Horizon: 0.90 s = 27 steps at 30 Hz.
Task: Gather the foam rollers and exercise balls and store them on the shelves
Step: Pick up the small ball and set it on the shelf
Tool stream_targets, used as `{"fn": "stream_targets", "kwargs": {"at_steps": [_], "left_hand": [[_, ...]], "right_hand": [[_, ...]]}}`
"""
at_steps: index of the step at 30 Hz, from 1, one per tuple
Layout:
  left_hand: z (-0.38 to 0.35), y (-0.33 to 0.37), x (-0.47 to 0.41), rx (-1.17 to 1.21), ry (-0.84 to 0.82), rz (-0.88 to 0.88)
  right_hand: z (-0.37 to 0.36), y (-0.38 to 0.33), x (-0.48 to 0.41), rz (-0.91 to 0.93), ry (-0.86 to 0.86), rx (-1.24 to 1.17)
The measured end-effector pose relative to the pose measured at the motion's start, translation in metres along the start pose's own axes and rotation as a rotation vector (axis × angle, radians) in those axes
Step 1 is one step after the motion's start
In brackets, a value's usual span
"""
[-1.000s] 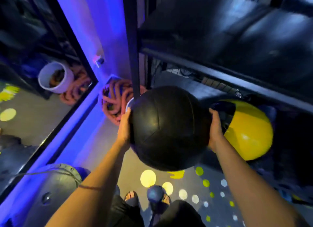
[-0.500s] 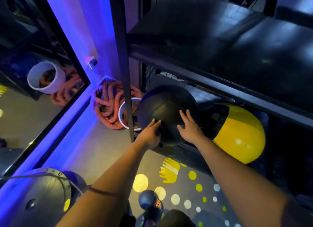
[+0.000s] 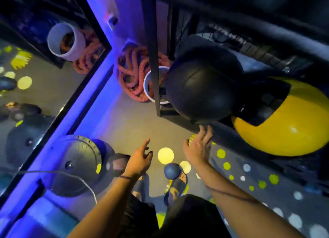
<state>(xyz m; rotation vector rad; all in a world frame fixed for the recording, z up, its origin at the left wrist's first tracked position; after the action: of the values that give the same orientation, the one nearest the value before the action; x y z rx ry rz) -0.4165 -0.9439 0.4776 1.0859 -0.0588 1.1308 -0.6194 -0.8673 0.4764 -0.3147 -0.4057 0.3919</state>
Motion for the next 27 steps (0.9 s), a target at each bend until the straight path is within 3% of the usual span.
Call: {"fn": "stream_targets", "kwargs": {"at_steps": [2, 5, 8, 10, 12, 14, 16, 21, 24, 27], "left_hand": [[-0.012, -0.036, 0.002, -0.006, -0.019, 0.070], [-0.045, -0.091, -0.007, 0.079, -0.075, 0.159], [-0.090, -0.149, -0.036, 0.279, -0.104, 0.207], [-0.126, -0.185, -0.064, 0.517, -0.020, 0.277], [-0.152, -0.207, -0.094, 0.726, 0.054, 0.257], [-0.169, -0.206, -0.120, 0.861, 0.015, 0.133], [-0.185, -0.188, -0.128, 0.949, -0.032, 0.062], [-0.162, -0.152, -0.136, 0.901, 0.032, 0.141], [-0.127, -0.141, -0.150, 0.909, 0.134, 0.204], [-0.119, -0.157, -0.162, 0.745, 0.117, 0.173]], "right_hand": [[-0.039, 0.018, 0.025, 0.006, -0.132, 0.083], [-0.102, 0.050, 0.047, -0.152, -0.329, 0.118], [-0.189, 0.094, 0.046, -0.248, -0.435, 0.081], [-0.252, 0.123, 0.032, -0.375, -0.471, -0.001], [-0.288, 0.138, 0.010, -0.532, -0.497, -0.311], [-0.317, 0.140, -0.025, -0.744, -0.484, -0.898], [-0.311, 0.129, -0.042, -0.836, -0.500, -1.248], [-0.271, 0.068, -0.055, -0.944, -0.494, -1.189], [-0.253, 0.039, -0.062, -0.887, -0.527, -1.167], [-0.277, 0.041, -0.067, -0.784, -0.563, -1.005]]}}
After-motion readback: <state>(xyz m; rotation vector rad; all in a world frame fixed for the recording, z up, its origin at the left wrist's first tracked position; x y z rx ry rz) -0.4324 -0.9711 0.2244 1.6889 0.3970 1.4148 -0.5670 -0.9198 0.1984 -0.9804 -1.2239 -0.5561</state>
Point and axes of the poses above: each hand's wrist, its own x-axis away from the middle knuckle, its own z-axis out of the back of the hand, y = z × x, the point moved 1 cm from there along -x, towards the middle knuckle, and after that the axes turned 10 degrees about -z, right-handed, at the moved point
